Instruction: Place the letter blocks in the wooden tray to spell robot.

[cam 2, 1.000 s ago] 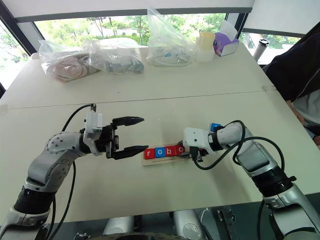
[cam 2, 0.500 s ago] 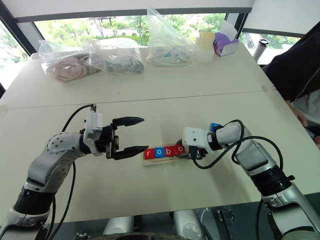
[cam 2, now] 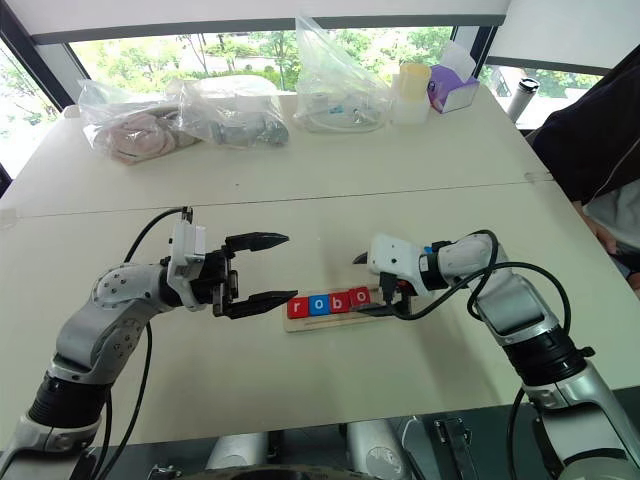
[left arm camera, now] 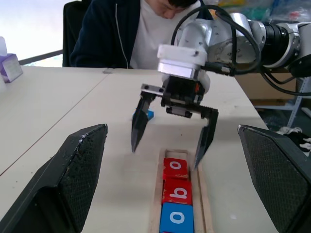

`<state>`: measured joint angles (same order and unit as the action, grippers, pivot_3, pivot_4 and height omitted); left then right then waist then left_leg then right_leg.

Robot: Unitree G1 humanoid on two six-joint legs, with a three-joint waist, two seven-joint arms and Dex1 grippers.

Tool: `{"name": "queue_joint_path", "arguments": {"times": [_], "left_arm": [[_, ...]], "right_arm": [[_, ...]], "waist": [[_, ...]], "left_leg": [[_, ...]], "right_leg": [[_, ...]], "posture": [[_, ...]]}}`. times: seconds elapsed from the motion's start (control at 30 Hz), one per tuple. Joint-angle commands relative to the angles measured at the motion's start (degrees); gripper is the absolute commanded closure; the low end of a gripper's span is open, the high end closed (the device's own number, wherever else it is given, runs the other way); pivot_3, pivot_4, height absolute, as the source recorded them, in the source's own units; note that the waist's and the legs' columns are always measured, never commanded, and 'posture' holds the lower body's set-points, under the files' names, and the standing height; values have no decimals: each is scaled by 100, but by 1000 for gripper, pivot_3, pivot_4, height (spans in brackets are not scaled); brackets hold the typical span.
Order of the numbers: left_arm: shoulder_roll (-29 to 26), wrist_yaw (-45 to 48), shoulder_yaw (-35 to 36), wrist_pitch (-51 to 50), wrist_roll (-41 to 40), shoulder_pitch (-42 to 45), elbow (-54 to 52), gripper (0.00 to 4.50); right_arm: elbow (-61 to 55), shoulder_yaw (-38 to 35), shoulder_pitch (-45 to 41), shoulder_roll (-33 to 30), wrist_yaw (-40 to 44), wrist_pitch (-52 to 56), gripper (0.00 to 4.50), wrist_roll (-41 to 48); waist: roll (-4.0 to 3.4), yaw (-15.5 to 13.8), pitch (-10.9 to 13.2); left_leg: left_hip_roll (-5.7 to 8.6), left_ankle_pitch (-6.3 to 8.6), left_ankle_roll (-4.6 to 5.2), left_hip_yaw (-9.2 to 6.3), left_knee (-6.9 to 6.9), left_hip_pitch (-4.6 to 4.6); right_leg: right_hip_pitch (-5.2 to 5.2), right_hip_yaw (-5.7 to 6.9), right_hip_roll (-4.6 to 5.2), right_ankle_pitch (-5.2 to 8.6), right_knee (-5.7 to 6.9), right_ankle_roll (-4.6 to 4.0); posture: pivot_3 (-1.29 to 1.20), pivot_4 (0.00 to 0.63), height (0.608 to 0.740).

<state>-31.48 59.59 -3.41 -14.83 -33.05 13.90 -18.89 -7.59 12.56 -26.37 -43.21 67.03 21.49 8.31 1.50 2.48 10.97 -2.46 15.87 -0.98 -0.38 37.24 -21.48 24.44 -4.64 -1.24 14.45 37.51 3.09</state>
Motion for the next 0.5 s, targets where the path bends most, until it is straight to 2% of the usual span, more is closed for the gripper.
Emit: {"name": "queue_joint_path", "arguments": {"times": [0.03, 0.37, 0.5], "left_arm": [[30, 19, -5, 8, -11, 106, -72, 0], [54, 53, -33, 27, 12, 180, 0, 0], [46, 29, -17, 16, 8, 149, -47, 0]], "right_arm": [[100, -347, -144, 233, -550, -86, 25, 1], [482, -18, 22, 455, -981, -694, 25, -487], [423, 61, 119, 416, -912, -784, 25, -524]], "waist": [[0, 4, 0], [0, 5, 0], [0, 3, 0]], "left_leg": [[0, 0, 0, 0, 0, 0], [0, 0, 0, 0, -2, 1], [0, 0, 0, 1, -1, 0]], "right_leg": [[0, 0, 0, 0, 0, 0], [0, 0, 0, -1, 0, 0], [0, -1, 0, -1, 1, 1]], "posture": [[0, 150, 740], [0, 150, 740], [0, 150, 740]]}}
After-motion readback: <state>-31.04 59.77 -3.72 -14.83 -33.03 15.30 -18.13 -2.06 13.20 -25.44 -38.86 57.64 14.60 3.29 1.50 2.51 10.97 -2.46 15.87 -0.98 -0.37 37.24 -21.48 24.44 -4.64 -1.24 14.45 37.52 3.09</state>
